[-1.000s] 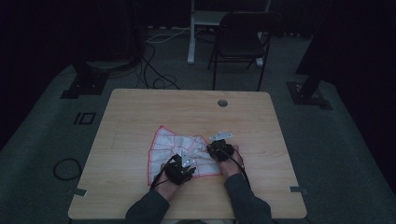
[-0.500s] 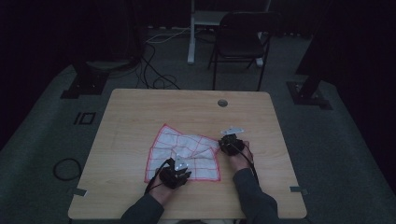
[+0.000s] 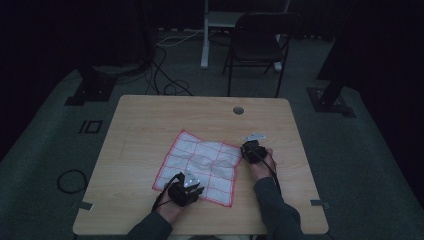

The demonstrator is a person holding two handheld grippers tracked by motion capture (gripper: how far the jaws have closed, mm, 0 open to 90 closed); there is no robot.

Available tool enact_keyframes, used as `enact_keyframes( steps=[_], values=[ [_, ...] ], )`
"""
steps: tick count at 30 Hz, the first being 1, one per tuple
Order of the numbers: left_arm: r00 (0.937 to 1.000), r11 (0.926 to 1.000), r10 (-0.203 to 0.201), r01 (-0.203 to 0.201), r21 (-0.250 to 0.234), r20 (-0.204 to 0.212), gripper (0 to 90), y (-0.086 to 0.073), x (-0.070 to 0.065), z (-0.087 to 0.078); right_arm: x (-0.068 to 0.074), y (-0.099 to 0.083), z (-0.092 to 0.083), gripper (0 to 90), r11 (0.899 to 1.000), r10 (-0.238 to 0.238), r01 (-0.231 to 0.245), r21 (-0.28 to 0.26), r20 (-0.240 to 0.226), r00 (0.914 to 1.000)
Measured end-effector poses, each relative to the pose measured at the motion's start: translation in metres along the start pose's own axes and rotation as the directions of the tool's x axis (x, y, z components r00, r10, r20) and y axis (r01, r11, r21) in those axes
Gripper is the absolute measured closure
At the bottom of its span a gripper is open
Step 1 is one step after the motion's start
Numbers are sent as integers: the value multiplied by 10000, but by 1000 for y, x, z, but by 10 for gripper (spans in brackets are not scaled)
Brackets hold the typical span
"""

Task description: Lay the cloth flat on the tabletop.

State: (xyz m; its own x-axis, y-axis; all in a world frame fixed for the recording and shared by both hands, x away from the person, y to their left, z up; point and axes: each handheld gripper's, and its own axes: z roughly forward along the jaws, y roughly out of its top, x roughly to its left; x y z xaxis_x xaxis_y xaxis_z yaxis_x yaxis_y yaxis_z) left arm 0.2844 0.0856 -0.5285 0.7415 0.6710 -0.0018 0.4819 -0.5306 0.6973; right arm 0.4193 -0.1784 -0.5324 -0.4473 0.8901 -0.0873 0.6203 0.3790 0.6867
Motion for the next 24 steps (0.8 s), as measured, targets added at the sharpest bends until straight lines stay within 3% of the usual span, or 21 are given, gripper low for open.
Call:
enact_keyframes(
  steps=[5, 7, 8, 9, 14, 18, 24],
  values=[
    [9992, 9993, 349, -346, -165, 184, 724, 15, -8, 9, 13, 3, -18, 834, 9983, -92, 43, -581, -845, 9964],
    [9992, 9993, 336, -333, -173, 210, 723, 18, -9, 13, 15, 2, -21, 833, 9981, -177, 118, -605, -974, 9951],
    [9992, 9993, 336, -333, -173, 210, 723, 18, -9, 13, 20, 1, -24, 833, 9975, -319, 247, -657, -1106, 9934],
    [9992, 9994, 351, -349, -85, 206, 724, 22, -12, 23, 26, -1, -30, 835, 9968, -382, 270, -759, -1501, 9879],
    [9987, 9994, 357, -358, 38, 356, 726, 24, -15, 31, 34, -1, -42, 834, 9927, -507, 317, -1164, -1645, 9851],
    [9975, 9984, 507, -518, 214, 489, 729, 23, -20, 32, 34, 3, -50, 818, 9885, -524, 311, -1483, -1422, 9885],
    [9946, 9962, 758, -786, 379, 715, 736, 21, -26, 28, 36, 5, -59, 729, 9856, -619, 395, -1643, -1339, 9891]
  ],
)
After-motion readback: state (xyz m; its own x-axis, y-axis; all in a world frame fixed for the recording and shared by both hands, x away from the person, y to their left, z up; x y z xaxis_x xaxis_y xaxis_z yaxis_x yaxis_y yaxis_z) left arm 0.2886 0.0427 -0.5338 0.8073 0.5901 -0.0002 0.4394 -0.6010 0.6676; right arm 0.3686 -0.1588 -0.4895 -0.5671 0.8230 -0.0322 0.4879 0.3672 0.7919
